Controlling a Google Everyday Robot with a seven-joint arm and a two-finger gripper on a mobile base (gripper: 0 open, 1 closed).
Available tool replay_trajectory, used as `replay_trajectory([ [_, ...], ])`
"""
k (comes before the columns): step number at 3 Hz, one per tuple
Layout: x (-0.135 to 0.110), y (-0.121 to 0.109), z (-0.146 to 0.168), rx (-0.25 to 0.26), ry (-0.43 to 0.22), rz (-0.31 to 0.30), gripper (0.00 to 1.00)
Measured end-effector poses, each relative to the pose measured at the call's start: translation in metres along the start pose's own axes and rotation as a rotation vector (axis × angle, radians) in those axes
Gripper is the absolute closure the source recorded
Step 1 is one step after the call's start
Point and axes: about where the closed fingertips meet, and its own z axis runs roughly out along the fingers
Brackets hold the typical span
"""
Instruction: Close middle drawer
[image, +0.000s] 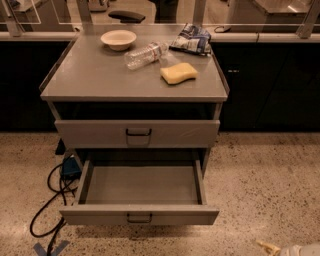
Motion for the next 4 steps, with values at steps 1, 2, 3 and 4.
replay_trajectory([
  [1,0.022,0.011,0.074,-0.068,-0.083,-0.010,0.00],
  [2,0.008,0.012,0.140,-0.079,-0.233,-0.030,0.00],
  [3,0.008,0.027,0.169,-0.135,-0.280,-0.009,0.00],
  [4,0.012,0.027,0.175,-0.146,-0.265,-0.003,0.00],
])
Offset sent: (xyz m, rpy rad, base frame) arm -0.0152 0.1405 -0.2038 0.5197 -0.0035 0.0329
